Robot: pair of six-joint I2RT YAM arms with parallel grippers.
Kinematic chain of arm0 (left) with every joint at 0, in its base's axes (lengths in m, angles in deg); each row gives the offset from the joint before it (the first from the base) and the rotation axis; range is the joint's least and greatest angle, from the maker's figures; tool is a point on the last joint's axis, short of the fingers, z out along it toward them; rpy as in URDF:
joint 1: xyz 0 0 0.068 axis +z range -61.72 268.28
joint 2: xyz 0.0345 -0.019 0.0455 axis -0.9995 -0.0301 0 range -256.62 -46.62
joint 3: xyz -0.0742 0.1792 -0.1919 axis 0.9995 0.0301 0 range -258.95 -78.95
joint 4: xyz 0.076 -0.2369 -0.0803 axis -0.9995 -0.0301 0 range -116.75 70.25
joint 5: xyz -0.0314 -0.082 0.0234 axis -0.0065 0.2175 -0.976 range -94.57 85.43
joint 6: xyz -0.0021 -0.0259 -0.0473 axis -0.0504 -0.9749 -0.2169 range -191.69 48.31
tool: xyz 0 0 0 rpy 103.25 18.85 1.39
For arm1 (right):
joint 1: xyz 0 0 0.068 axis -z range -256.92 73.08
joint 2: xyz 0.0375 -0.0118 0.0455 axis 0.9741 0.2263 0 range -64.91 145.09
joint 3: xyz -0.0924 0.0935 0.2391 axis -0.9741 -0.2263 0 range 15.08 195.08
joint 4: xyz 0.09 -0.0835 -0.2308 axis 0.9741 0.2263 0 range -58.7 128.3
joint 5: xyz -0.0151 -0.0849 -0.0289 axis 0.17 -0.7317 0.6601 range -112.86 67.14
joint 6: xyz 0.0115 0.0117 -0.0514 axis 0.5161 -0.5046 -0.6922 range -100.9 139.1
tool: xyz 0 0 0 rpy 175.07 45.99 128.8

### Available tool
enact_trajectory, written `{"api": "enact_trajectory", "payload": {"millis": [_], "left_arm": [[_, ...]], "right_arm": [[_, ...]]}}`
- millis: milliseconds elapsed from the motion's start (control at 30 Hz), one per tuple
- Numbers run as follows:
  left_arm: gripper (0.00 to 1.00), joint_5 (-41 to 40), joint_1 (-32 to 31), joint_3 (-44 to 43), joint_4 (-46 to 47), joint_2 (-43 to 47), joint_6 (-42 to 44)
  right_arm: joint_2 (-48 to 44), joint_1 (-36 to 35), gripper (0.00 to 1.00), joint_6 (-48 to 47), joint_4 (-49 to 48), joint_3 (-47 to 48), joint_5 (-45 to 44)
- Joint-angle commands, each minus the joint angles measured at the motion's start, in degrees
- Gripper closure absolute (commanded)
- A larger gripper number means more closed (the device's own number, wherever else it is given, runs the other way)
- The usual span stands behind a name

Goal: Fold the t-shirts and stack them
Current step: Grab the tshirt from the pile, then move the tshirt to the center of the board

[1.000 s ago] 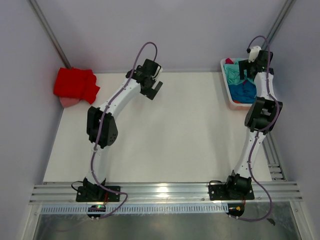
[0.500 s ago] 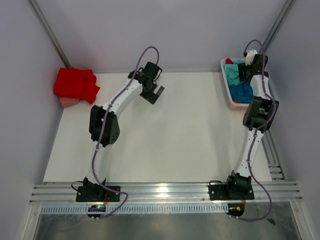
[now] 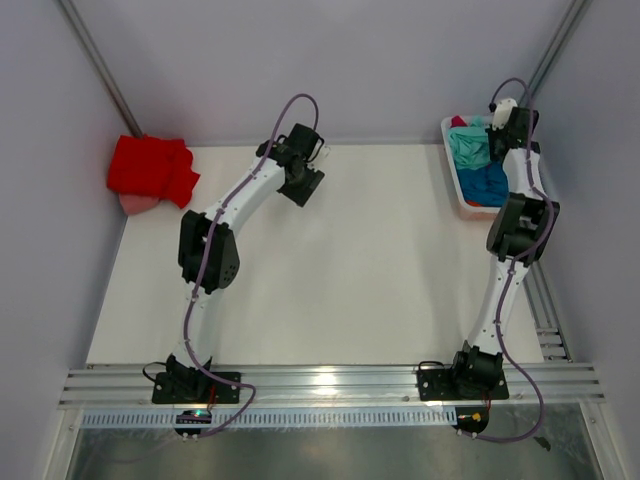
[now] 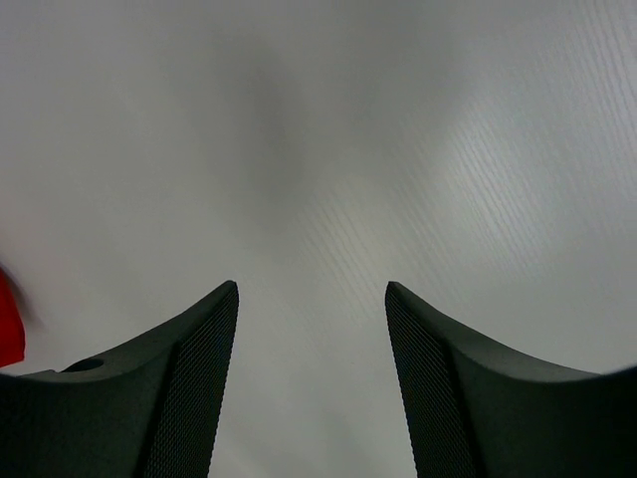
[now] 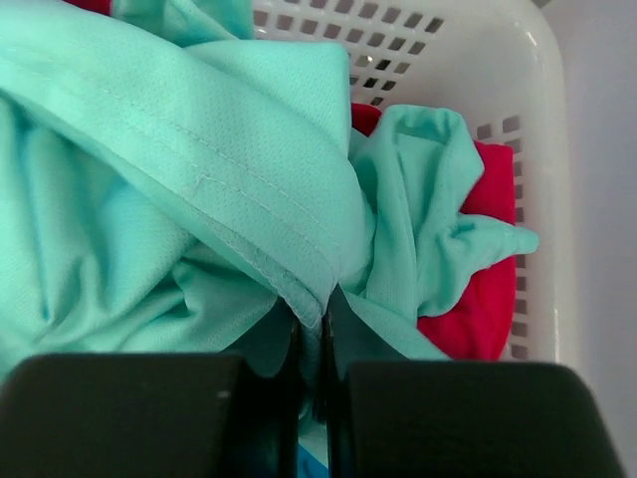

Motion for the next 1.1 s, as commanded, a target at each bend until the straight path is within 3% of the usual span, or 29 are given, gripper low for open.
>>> {"api": "enact_trajectory", "payload": {"millis": [0, 200, 267, 600, 700, 867, 1067], "left_arm": [[0.36, 1.6, 0.2, -3.3, 0.5, 1.3, -0.8], [0.13, 4.7, 0.2, -6.8, 0.6, -1.4, -1.5], [0.1, 5.8, 0.2, -7.4, 0.5, -2.1, -1.7], [0.09, 4.6, 0.2, -8.9, 1.3, -1.4, -2.3], [0.04, 3.0, 0.2, -10.1, 2.0, 0.0, -2.1], [0.01, -0.3, 0.2, -10.8, 2.9, 3.0, -0.2], [0.01, -2.6, 0.2, -10.7, 3.8, 6.7, 0.6]], "right_arm": [[-12.7, -1.0, 0.97, -0.6, 5.1, 1.6, 8.2], [-23.8, -5.0, 0.97, 1.4, 12.7, 1.0, 21.4], [-27.1, -6.6, 0.97, 1.6, 14.9, 0.2, 22.6], [-31.7, -12.7, 0.97, 10.5, 29.4, 5.4, 41.8], [-32.6, -15.2, 0.97, 10.6, 34.9, 4.5, 47.7], [-35.5, -18.3, 0.97, 2.7, 42.8, -3.0, 55.4], [-36.5, -18.8, 0.97, -5.9, 49.6, -11.0, 52.5]]}}
